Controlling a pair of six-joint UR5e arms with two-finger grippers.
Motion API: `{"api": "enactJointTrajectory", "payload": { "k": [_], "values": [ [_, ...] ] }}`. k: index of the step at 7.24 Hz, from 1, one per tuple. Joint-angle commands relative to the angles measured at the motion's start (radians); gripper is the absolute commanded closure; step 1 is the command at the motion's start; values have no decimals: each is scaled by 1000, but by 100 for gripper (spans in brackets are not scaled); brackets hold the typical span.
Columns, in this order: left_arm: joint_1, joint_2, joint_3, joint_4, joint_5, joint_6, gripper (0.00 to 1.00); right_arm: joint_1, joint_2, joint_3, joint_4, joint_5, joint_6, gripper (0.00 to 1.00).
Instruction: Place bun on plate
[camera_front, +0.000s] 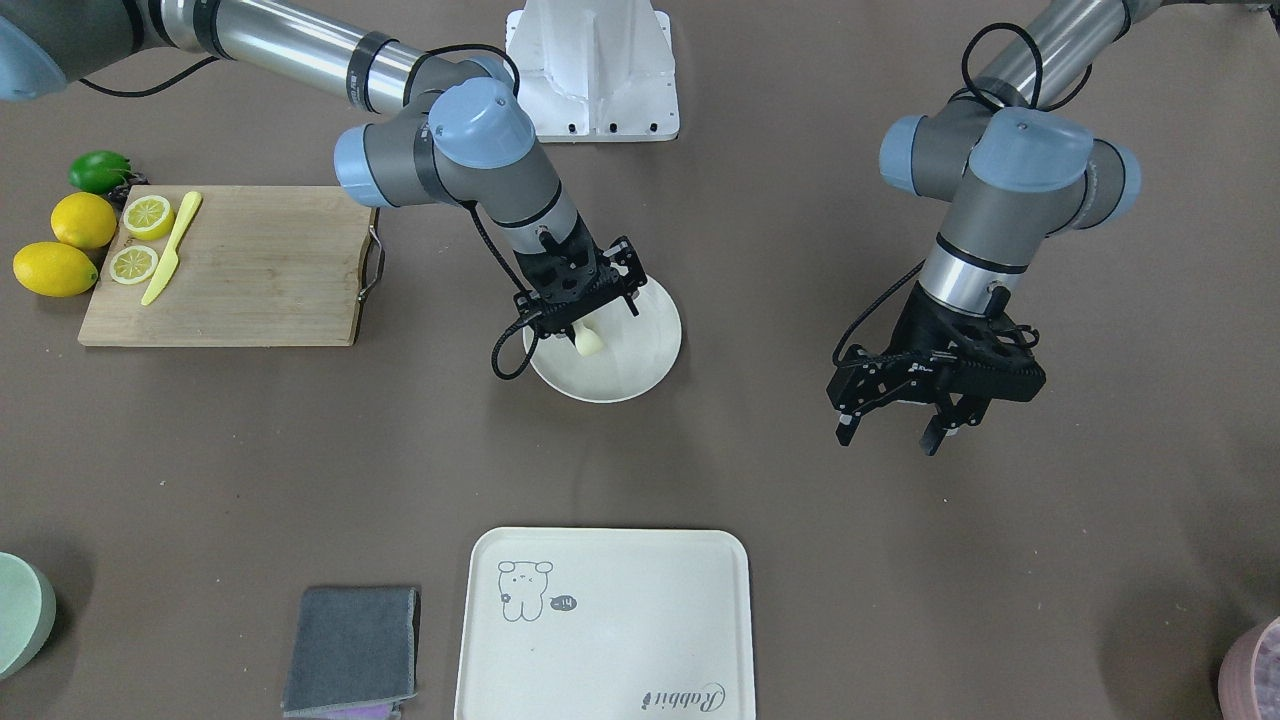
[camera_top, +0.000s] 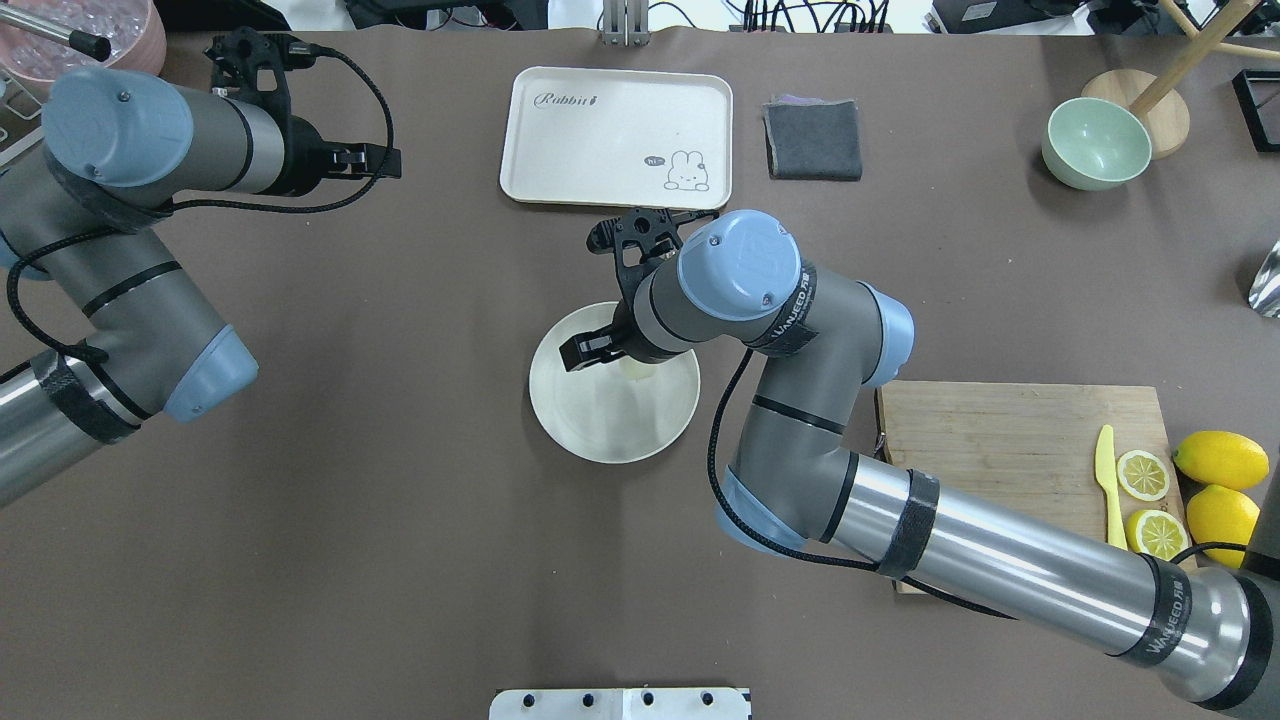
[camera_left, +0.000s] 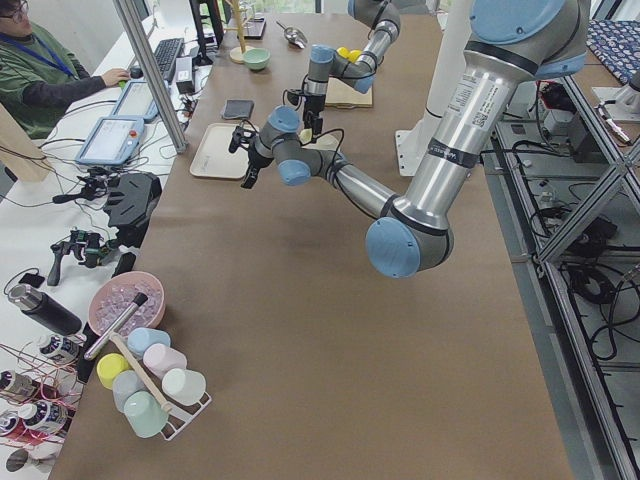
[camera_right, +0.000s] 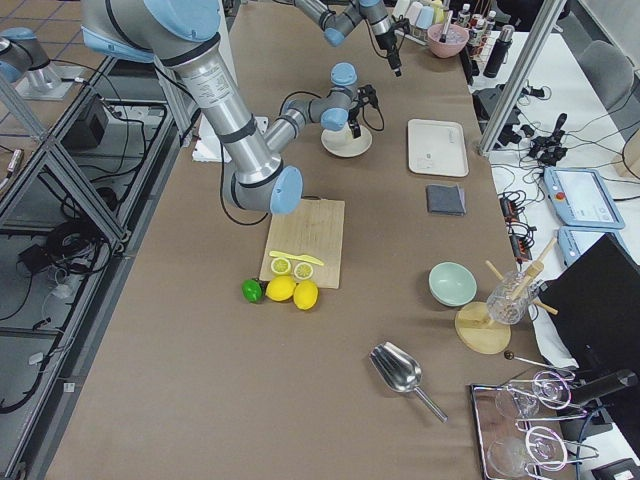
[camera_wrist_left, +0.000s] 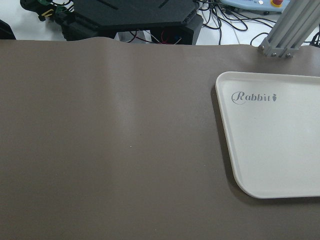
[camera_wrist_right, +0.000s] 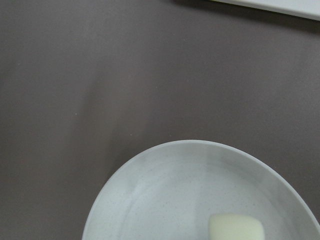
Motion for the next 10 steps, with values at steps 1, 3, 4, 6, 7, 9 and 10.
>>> {"api": "enactJointTrajectory", "payload": {
  "k": [1, 3, 4, 6, 7, 9, 10],
  "values": [
    [-3, -5, 20, -2, 0, 3, 3, 0, 23, 4, 2, 0, 37, 0],
    [-5, -8, 19, -4, -3, -4, 3, 5, 31, 16, 1, 0, 35, 0],
    [-12, -8, 20, -2, -6, 3, 3, 32, 29, 44, -13, 12, 35, 0],
    [-76, 2, 29, 10, -67, 47, 3, 136, 8, 70, -24, 113, 35, 0],
    [-133, 21, 43, 10, -130, 189, 3, 219, -6, 65, -25, 214, 26, 0],
    [-274, 47, 64, 39, -297, 226, 2, 330, -18, 62, -131, 273, 5, 0],
    [-320, 47, 77, 76, -320, 227, 2, 398, -29, 61, -184, 317, -86, 0]
  ]
}}
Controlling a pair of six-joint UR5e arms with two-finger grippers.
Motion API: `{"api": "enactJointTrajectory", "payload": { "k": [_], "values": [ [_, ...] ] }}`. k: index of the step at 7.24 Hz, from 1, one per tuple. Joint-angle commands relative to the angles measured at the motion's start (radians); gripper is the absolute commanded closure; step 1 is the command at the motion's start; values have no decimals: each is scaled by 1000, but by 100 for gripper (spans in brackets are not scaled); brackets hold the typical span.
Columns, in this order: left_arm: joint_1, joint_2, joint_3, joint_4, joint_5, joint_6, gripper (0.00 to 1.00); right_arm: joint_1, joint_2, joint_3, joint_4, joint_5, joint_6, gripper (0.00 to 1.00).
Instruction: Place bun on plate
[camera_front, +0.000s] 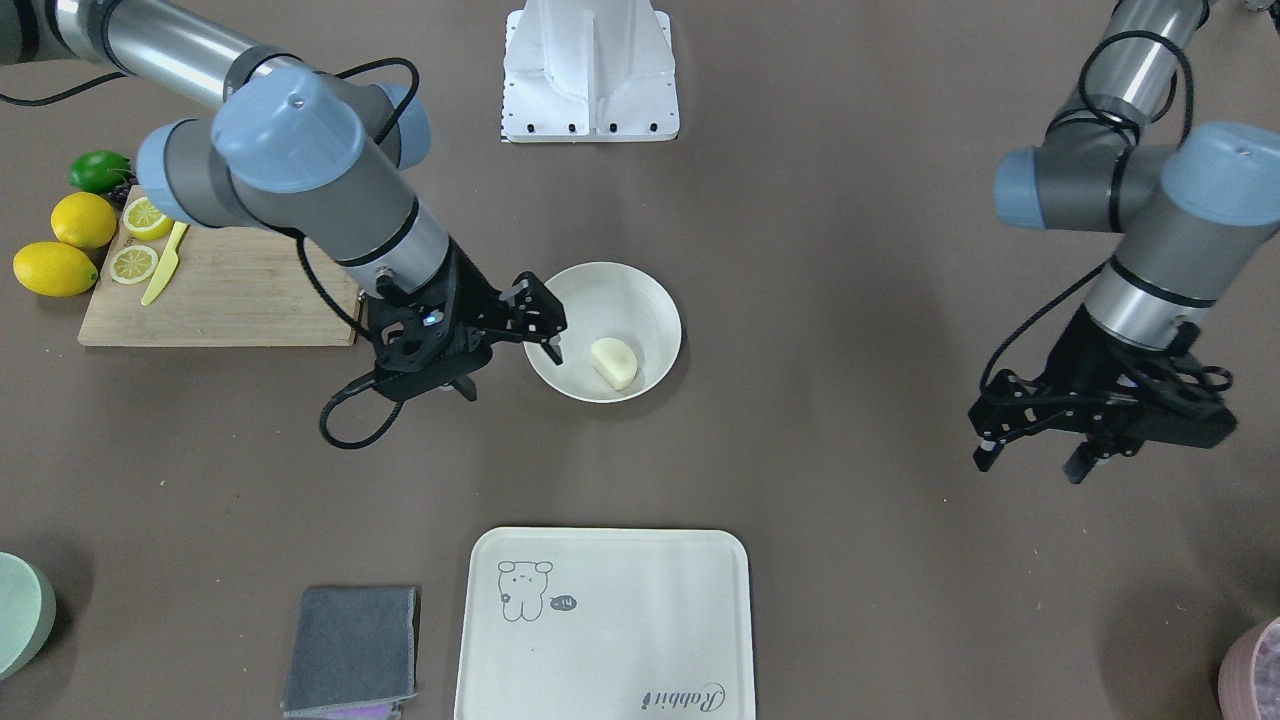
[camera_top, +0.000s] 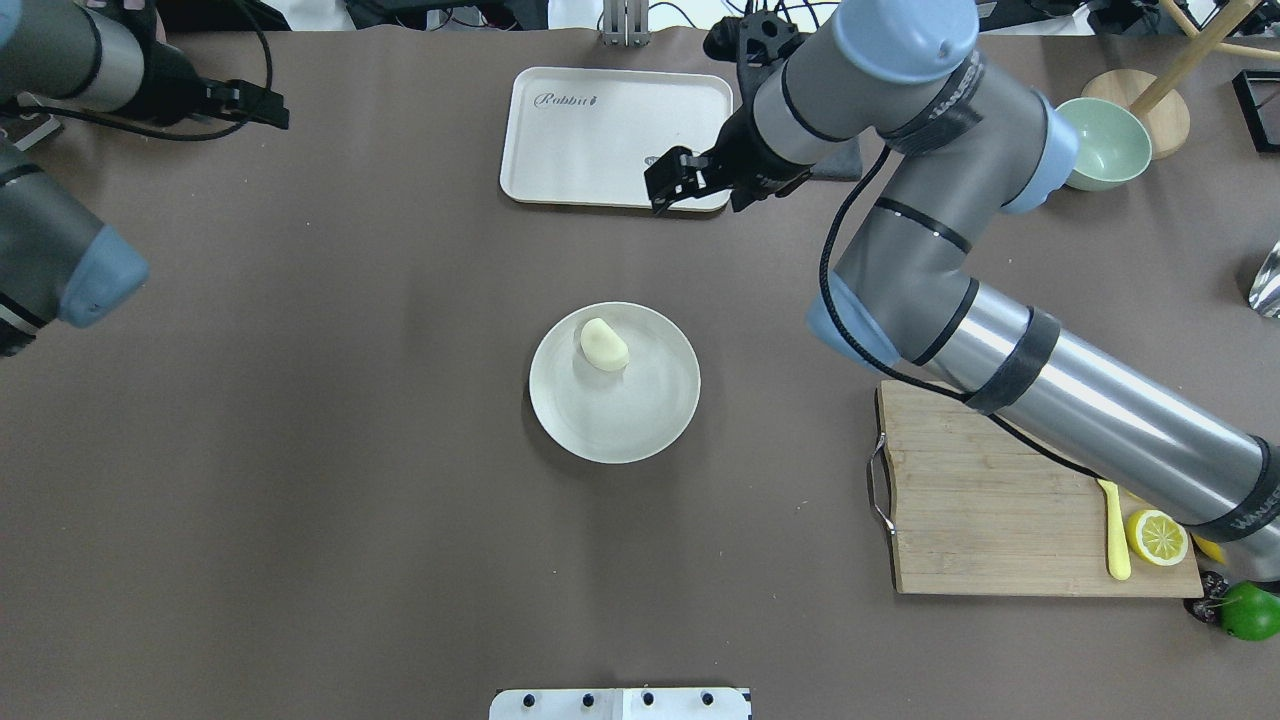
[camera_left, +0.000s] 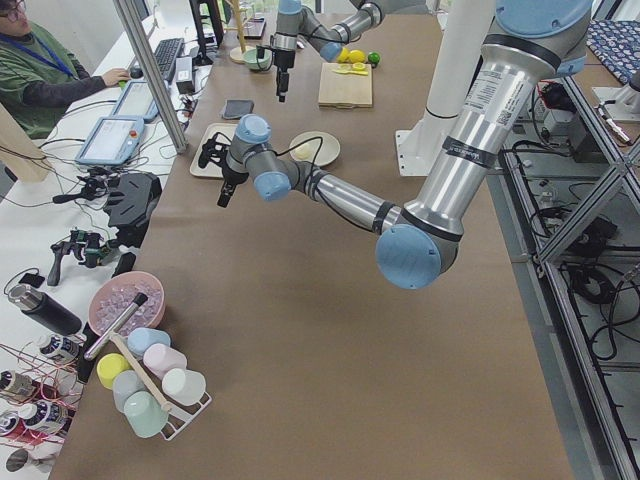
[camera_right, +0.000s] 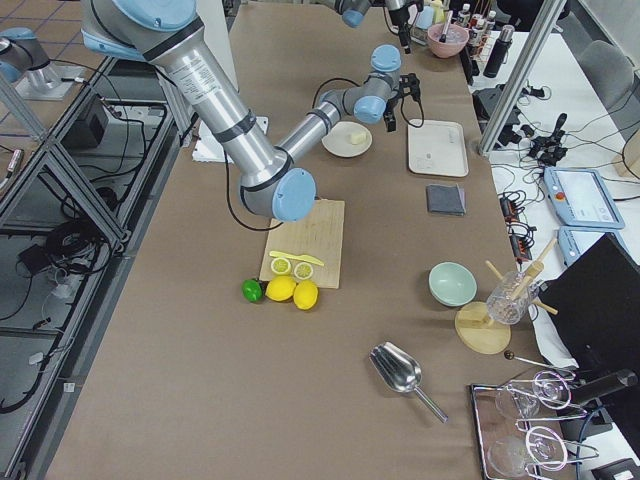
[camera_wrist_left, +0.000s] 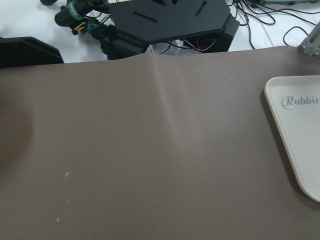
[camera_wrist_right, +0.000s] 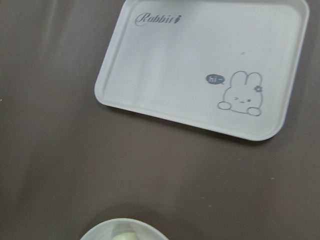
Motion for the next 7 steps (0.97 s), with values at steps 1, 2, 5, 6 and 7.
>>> {"api": "enactJointTrajectory", "payload": {
  "k": [1, 2, 5, 6, 7],
  "values": [
    [-108, 7, 43, 44, -60, 17, 2, 151, -33, -2, -126, 89, -181, 0],
    [-116, -2, 80, 45, -66, 17, 2, 211, -58, -5, -181, 112, -278, 0],
    [-248, 2, 157, 53, -235, 85, 2, 350, -142, -8, -315, 118, -549, 0],
    [-296, -1, 195, 94, -253, 227, 2, 408, -180, -8, -332, 144, -618, 0],
    [-327, -5, 203, 155, -254, 317, 2, 458, -226, -8, -334, 158, -697, 0]
  ]
}}
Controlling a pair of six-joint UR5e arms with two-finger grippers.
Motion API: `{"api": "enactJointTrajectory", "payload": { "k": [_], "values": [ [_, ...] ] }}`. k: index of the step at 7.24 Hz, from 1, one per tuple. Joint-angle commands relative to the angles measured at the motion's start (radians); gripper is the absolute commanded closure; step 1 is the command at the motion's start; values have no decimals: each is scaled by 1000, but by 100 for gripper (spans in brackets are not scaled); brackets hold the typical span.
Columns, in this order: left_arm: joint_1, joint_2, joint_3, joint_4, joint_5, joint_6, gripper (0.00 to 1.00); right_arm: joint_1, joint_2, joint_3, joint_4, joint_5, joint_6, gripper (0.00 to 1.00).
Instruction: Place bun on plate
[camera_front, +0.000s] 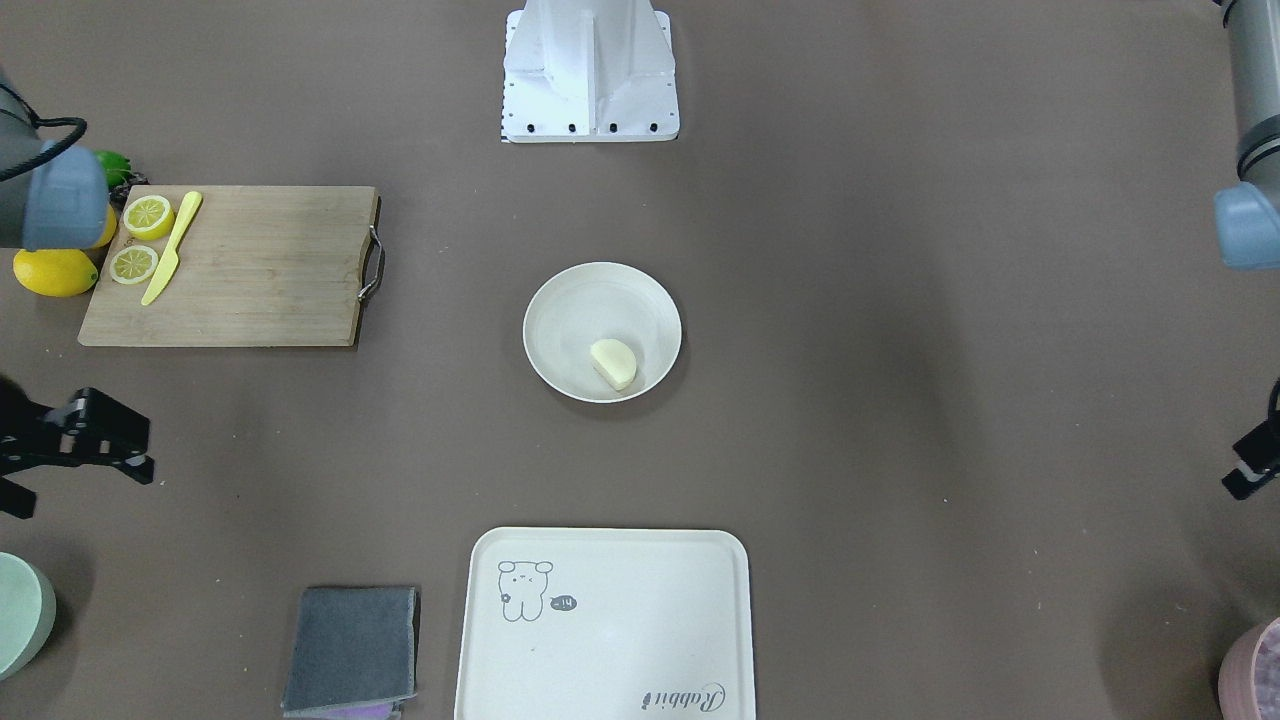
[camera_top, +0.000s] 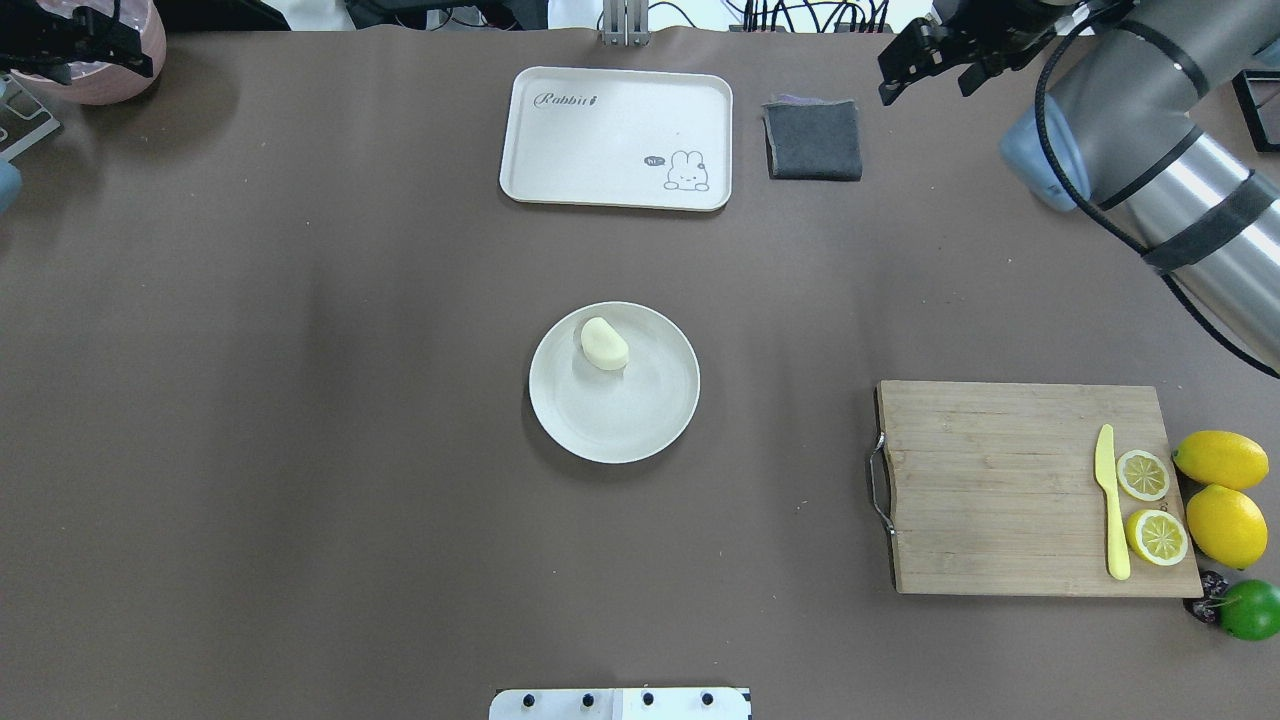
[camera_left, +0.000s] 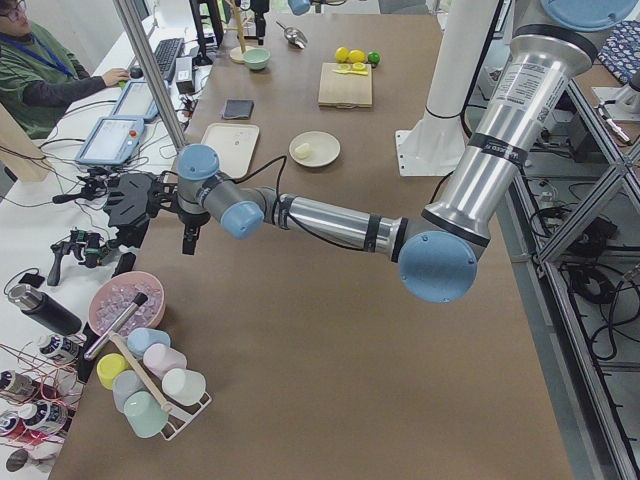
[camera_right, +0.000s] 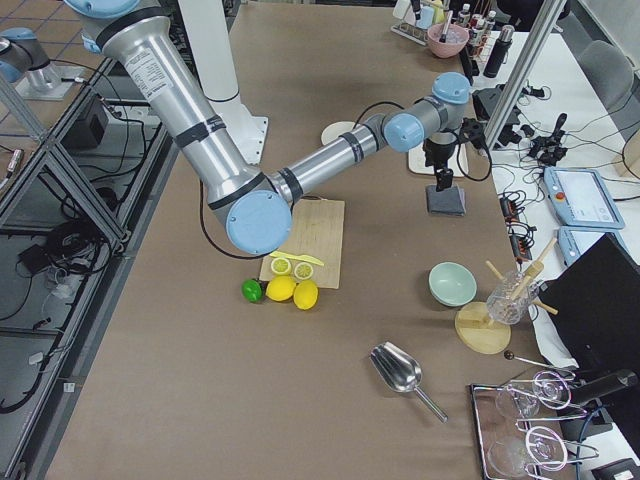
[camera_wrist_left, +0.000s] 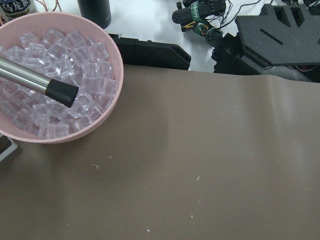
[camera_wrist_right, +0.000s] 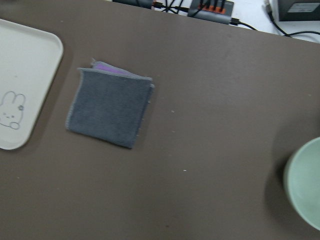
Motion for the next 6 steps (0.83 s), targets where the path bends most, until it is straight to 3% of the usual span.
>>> {"api": "enactJointTrajectory", "payload": {
  "k": [1, 3, 6],
  "values": [
    [-68, -4, 24, 79, -23, 132, 2, 101, -83, -6, -27, 15, -161, 0],
    [-133, 7, 36, 80, -113, 134, 2, 149, -137, -6, -49, 17, -244, 0],
    [-173, 33, 73, 102, -112, 172, 2, 230, -208, -5, -61, 32, -264, 0]
  ]
}}
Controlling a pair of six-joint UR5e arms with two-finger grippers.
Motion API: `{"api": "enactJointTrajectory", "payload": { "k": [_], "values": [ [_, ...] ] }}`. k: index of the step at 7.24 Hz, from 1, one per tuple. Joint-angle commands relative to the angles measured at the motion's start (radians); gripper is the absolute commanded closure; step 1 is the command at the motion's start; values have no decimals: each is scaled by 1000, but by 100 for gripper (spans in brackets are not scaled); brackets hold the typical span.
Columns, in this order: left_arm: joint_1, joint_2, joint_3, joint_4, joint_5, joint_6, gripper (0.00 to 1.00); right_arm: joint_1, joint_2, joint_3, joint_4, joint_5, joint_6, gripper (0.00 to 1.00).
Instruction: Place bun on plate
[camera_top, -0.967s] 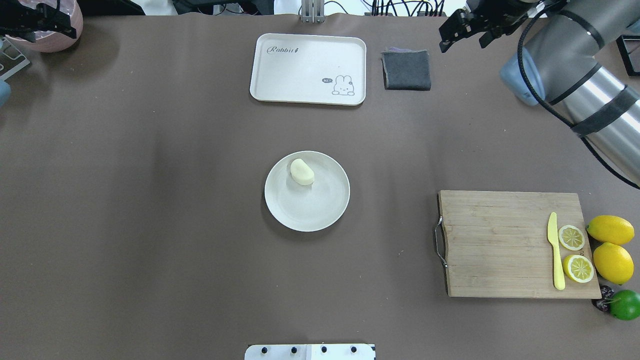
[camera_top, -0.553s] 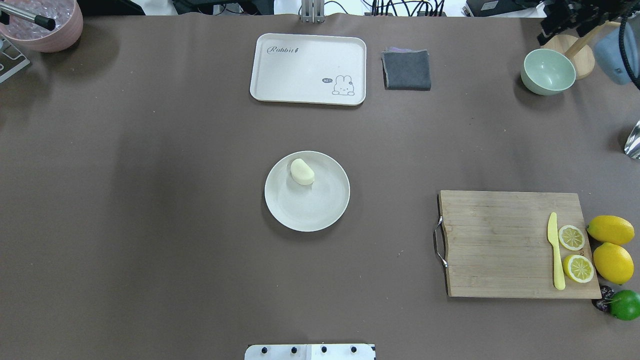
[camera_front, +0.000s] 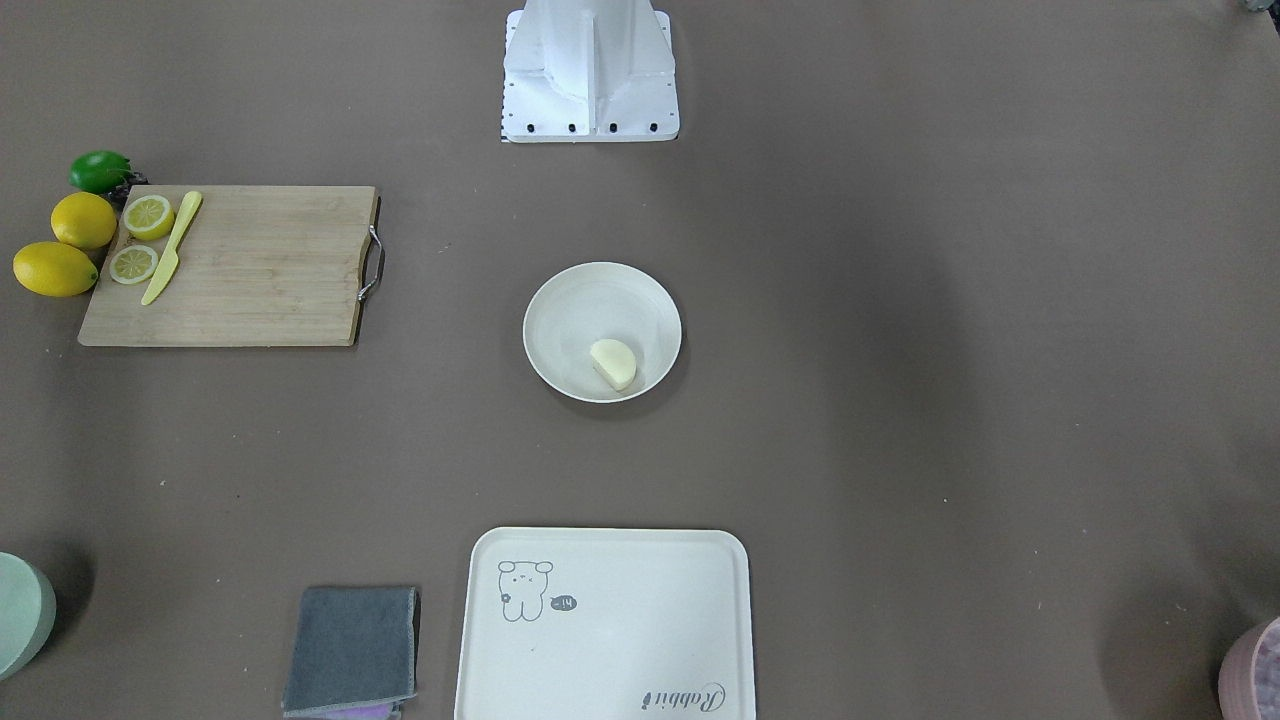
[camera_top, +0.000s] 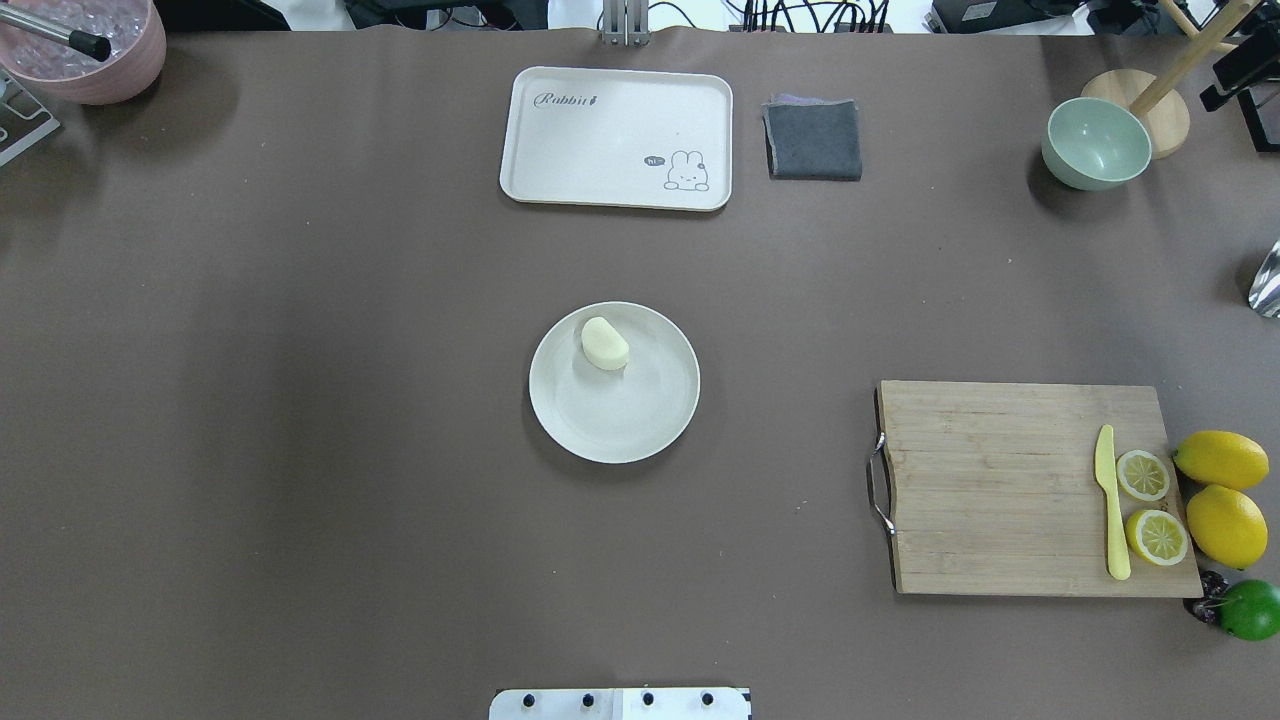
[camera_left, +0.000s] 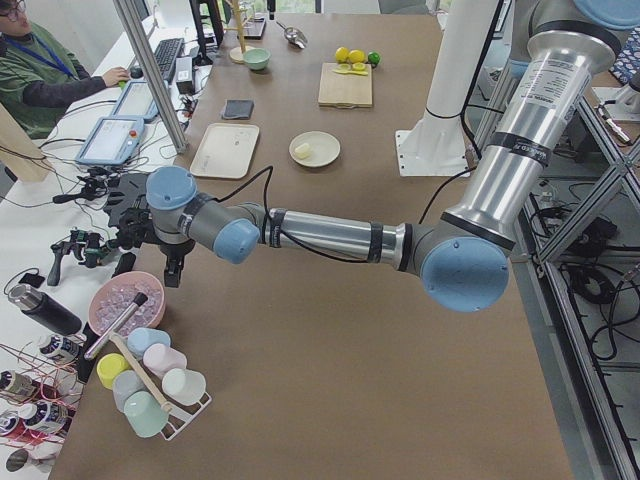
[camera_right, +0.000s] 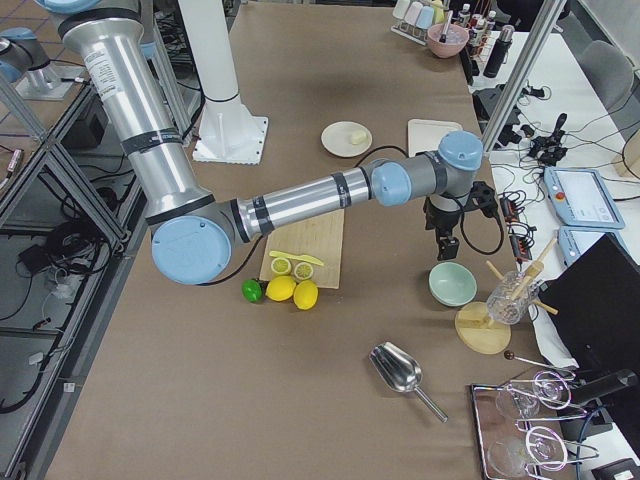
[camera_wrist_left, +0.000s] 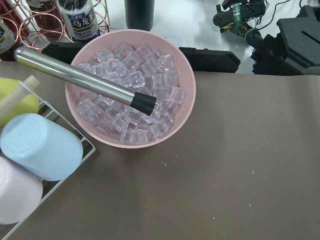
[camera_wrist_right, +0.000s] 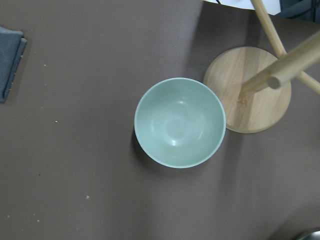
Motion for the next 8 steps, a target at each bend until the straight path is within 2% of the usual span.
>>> {"api": "enactJointTrajectory", "payload": {
  "k": [1, 4, 6, 8],
  "values": [
    [-27, 7, 18, 63, -4, 21, 2, 45, -37, 0, -2, 16, -19, 0],
    [-56, 36, 12, 69, -1, 20, 2, 46, -51, 0, 2, 18, -17, 0],
    [-73, 32, 7, 149, 1, 23, 2, 46, -51, -1, 7, 15, -8, 0],
    [-95, 33, 4, 164, -1, 88, 2, 46, -53, 0, 9, 15, -8, 0]
  ]
}}
